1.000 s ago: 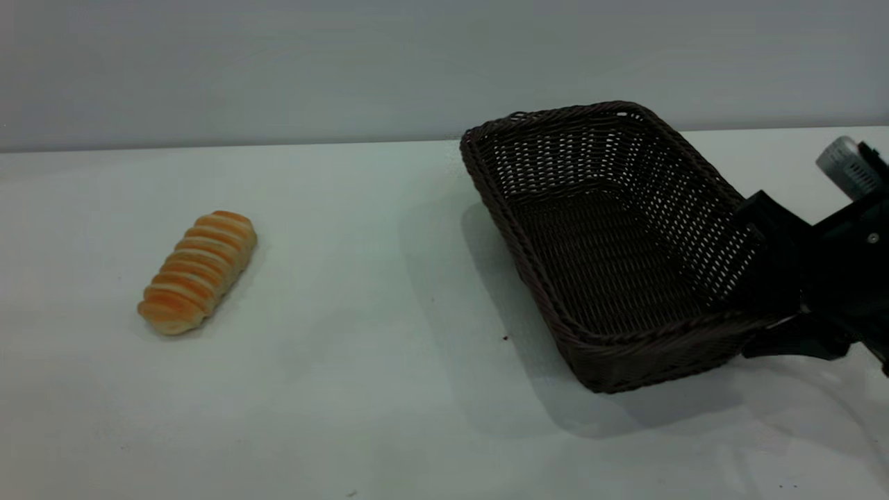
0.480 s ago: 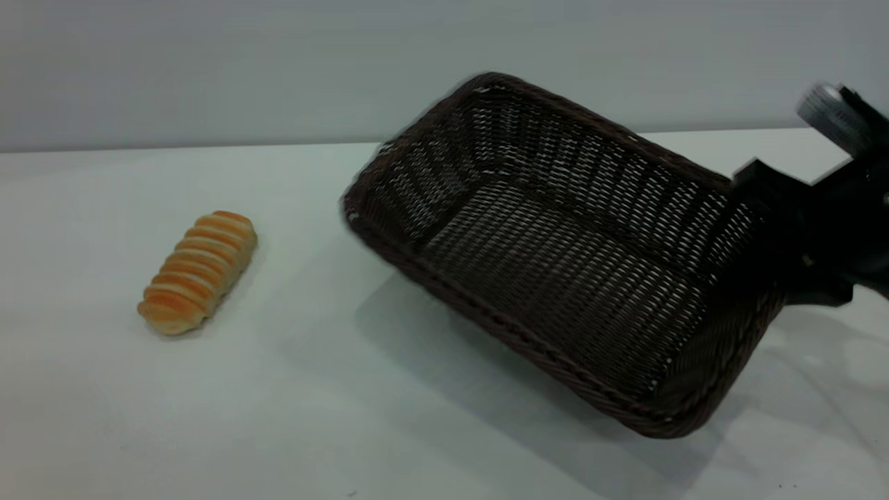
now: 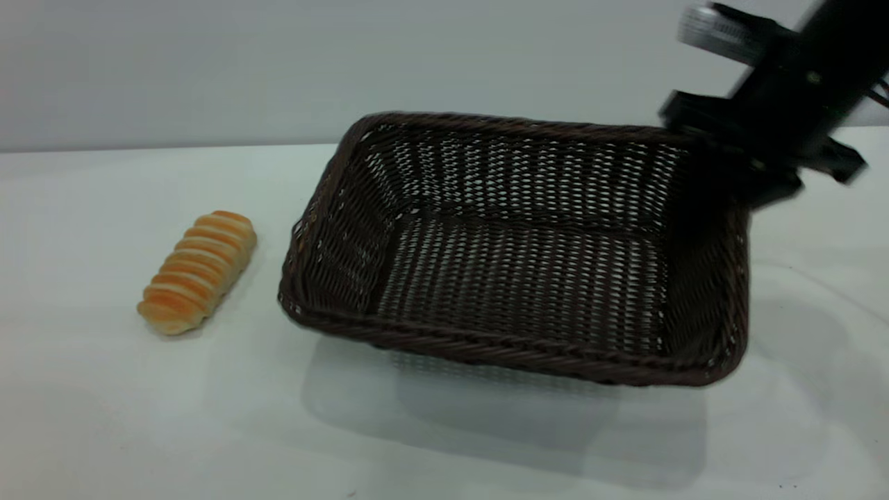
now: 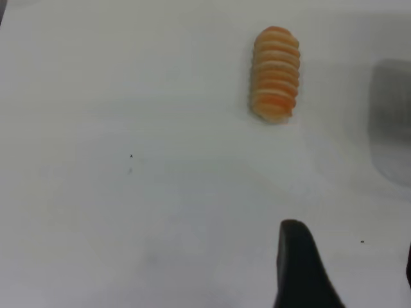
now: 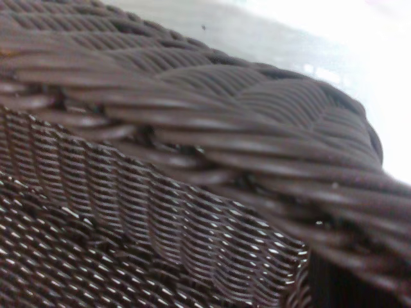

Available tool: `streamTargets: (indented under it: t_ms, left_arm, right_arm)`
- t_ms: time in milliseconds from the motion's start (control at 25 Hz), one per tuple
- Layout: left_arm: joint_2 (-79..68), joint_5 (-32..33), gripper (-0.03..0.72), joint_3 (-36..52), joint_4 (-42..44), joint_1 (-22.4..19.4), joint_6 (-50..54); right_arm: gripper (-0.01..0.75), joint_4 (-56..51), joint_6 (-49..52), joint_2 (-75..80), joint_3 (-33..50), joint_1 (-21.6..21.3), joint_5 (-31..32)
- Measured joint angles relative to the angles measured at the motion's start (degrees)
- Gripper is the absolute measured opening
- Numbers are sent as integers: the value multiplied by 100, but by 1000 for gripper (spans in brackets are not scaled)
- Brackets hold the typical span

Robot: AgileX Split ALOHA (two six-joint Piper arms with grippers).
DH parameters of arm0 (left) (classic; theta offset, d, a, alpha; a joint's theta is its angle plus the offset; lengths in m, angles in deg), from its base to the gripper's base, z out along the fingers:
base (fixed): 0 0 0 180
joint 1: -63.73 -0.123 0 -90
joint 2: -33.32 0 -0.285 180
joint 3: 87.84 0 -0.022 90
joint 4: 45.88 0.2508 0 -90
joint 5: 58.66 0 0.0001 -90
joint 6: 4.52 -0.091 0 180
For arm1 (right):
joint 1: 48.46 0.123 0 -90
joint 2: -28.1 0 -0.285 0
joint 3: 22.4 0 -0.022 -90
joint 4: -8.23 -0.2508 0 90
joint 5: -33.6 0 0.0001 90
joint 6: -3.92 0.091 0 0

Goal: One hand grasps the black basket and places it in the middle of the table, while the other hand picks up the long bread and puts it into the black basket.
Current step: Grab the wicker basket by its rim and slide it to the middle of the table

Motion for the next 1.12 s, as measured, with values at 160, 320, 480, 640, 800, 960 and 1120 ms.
streamTargets:
  t_ms: [160,320,480,640,800,960,1120]
  left_arm:
    - [0,151,431,0,0,0,0]
    - [0,306,431,0,0,0,0]
    - [0,436,431,0,0,0,0]
    - [0,524,431,0,0,0,0]
    - [0,560,431,0,0,0,0]
    - [0,566,431,0,0,0,0]
    - [0,613,431,0,-5,0,0]
  right_arm:
    - [145,400,258,645,-1150,319,568]
    - [145,406,290,1267,-2037,503,939]
    - [169,377,331,1729,-2476,545,1174]
    - [278,453,346,1823,-2543,545,1200]
    - [412,622,346,1818,-2574,501,1219]
    - [508,825,432,1737,-2635,379,1317]
    - [549,995,565,1557,-3022,105,1759]
